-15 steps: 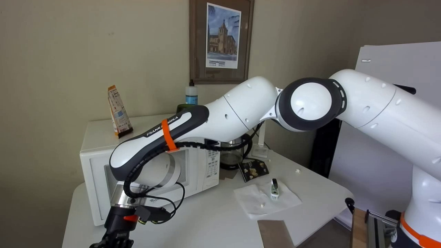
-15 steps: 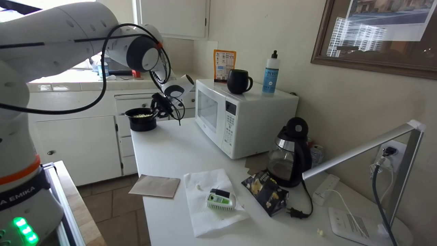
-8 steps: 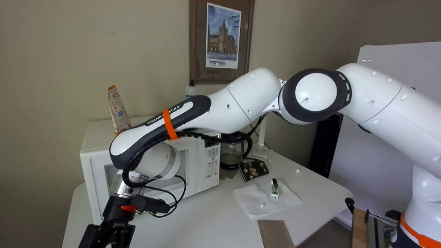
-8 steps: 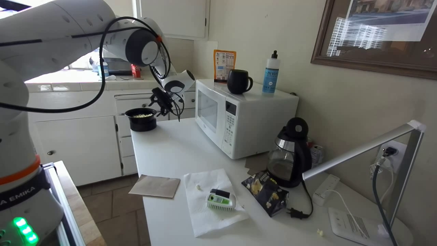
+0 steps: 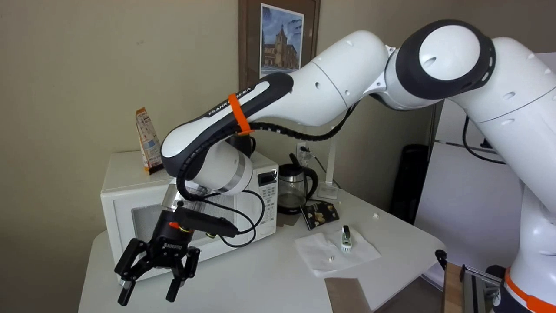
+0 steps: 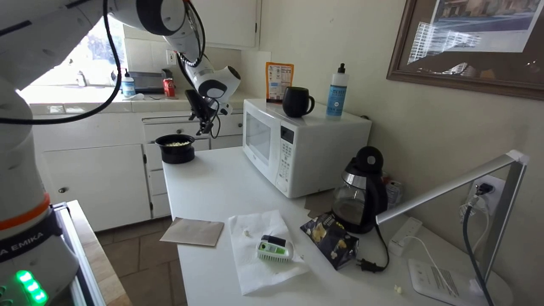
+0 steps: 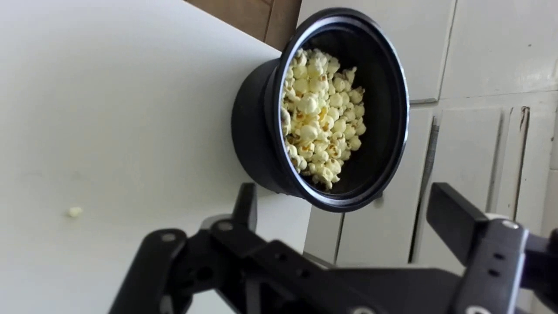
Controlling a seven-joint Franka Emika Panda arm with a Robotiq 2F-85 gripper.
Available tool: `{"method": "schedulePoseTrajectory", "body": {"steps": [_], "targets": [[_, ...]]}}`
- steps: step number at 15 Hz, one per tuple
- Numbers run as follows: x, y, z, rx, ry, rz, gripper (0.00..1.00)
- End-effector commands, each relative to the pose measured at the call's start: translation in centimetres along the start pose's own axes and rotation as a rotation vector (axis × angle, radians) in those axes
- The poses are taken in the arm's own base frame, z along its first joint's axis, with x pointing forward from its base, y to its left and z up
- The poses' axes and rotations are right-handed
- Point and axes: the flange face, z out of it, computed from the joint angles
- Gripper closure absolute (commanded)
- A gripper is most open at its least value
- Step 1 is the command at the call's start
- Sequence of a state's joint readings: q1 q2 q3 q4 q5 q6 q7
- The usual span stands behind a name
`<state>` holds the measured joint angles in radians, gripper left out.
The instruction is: Put the black bowl on top of the dark blue object.
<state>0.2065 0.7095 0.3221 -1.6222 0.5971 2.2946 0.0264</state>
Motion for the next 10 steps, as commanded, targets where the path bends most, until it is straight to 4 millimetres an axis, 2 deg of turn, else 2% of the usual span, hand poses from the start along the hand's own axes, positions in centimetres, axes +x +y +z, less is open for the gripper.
{"method": "schedulePoseTrajectory", "body": {"steps": [1,5,8,9,10], "targets": [[-5.5,-0.2,-3.2,-0.093,0.055,0.160,0.00],[-10.8,0.0,-8.0,-0.200,0.115,0.298,0.00],[-14.5,0.3,-12.8,-0.307,0.190,0.370,0.00],[-10.8,-0.2,-10.2,-0.239,0.146,0.321,0.00],[-12.0,-0.2,-11.7,-0.264,0.170,0.339,0.00]]}}
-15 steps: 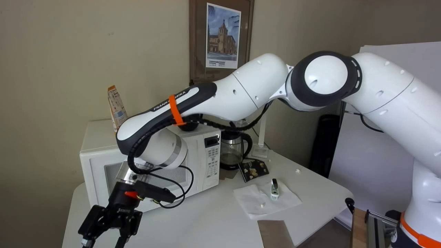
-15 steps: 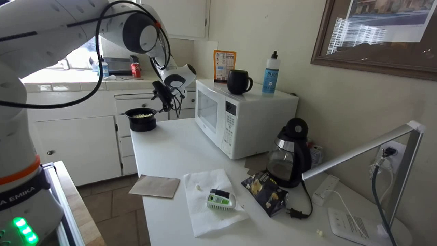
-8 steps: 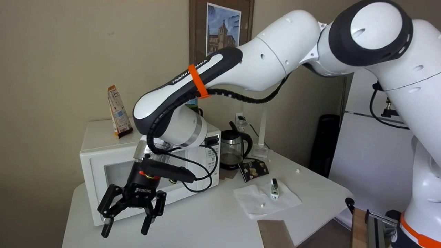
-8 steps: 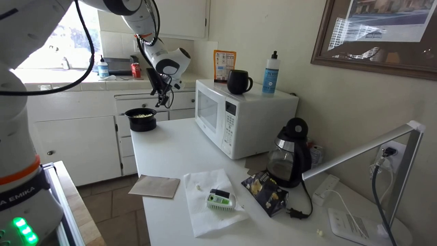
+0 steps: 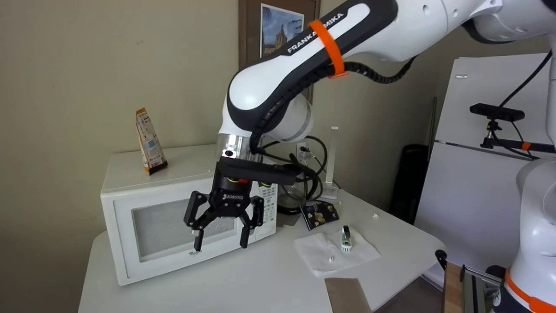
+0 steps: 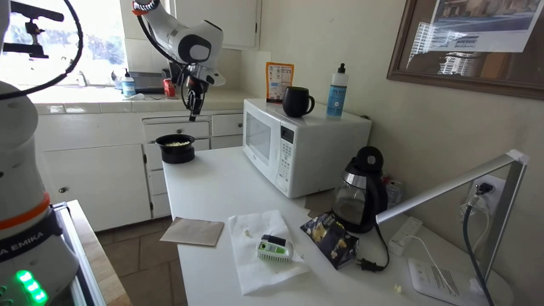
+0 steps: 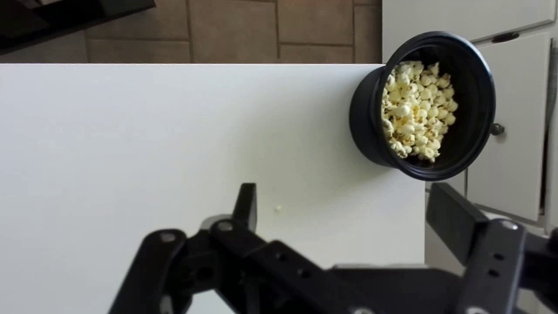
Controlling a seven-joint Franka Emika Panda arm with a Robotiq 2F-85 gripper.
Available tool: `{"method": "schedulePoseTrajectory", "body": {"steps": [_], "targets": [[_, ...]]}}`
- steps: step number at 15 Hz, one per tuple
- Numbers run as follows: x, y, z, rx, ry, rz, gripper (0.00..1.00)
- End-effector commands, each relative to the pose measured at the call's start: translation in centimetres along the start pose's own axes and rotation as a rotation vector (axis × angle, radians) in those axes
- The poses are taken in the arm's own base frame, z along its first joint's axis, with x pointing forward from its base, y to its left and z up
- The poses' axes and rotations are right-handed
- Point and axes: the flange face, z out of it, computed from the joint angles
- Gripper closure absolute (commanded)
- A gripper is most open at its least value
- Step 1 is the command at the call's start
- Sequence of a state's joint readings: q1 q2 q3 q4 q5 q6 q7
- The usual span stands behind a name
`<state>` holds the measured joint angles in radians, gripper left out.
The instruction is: Put the black bowl on top of the dark blue object.
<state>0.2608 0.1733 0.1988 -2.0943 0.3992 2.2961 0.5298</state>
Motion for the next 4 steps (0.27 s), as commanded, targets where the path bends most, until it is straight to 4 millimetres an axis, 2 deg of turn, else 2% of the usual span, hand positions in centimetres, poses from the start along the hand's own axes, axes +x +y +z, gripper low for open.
{"method": "schedulePoseTrajectory", "body": {"steps": [1,4], "targets": [[-0.62,0.51,-1.12,-0.008,0.013,0.010,0.00],[-1.54,1.16,-1.84,-0.017,0.023,0.019,0.00]]}}
